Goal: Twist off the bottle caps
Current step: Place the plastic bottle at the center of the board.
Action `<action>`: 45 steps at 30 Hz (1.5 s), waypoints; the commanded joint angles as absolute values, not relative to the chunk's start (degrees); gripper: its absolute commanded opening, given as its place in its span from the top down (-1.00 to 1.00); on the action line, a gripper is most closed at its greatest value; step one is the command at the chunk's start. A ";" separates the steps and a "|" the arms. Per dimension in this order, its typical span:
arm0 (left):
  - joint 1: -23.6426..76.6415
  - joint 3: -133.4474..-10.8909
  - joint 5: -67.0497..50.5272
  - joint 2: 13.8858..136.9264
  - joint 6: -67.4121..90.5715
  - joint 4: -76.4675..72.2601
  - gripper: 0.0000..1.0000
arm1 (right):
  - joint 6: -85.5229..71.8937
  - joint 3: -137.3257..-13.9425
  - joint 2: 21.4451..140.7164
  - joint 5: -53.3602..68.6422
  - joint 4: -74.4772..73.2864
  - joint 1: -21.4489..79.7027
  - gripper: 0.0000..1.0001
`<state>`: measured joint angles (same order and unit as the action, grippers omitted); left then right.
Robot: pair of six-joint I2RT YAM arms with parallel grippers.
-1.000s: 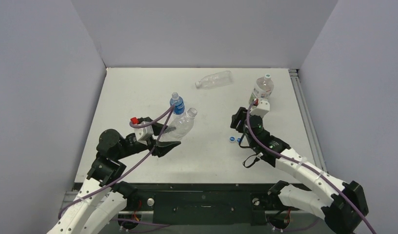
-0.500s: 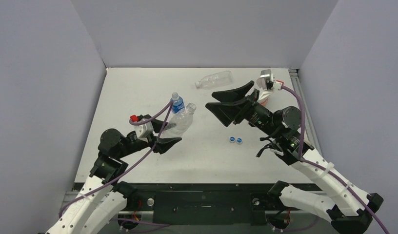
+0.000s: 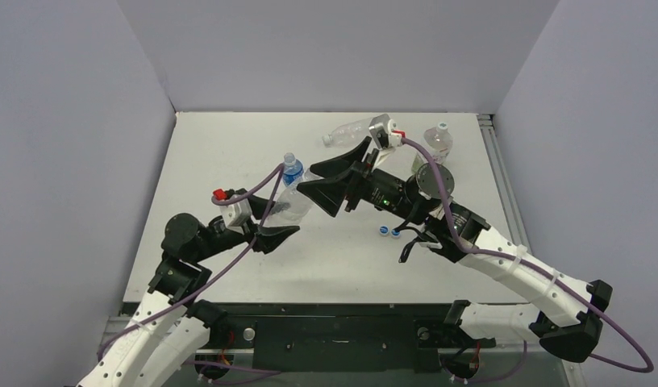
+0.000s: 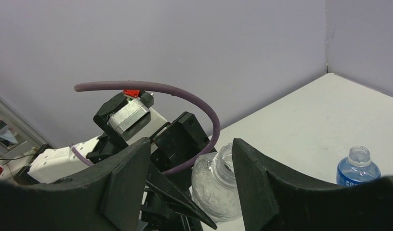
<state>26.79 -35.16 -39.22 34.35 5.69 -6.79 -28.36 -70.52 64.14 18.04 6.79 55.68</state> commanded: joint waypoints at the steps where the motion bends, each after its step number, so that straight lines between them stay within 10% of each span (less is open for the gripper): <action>1: 26.81 -36.36 -36.95 33.24 5.74 -9.55 1.00 | -24.28 -73.71 65.56 11.18 1.54 57.05 -0.15; 18: 26.81 -36.78 -37.38 32.07 5.66 -8.27 1.00 | -23.46 -72.43 66.01 2.65 -0.78 58.82 -0.02; 31: 26.81 -37.36 -37.05 33.39 4.58 -7.34 1.00 | -25.89 -73.11 68.86 5.04 1.78 59.46 0.96; 37: 26.76 -39.12 -34.00 34.71 5.12 -4.20 0.00 | -22.51 -73.11 68.47 2.22 -4.05 56.32 1.00; 40: 26.77 -39.50 -31.97 35.11 5.49 -2.00 -1.00 | -21.06 -72.83 68.05 1.59 -6.40 53.01 1.00; 45: 26.72 -39.83 -29.05 34.68 5.22 0.92 -0.93 | -17.96 -73.05 69.85 1.57 -9.69 49.19 1.00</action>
<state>26.59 -36.71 -33.10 35.35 5.69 -0.89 -21.63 -72.20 68.16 2.76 -6.61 51.18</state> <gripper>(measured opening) 0.968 0.280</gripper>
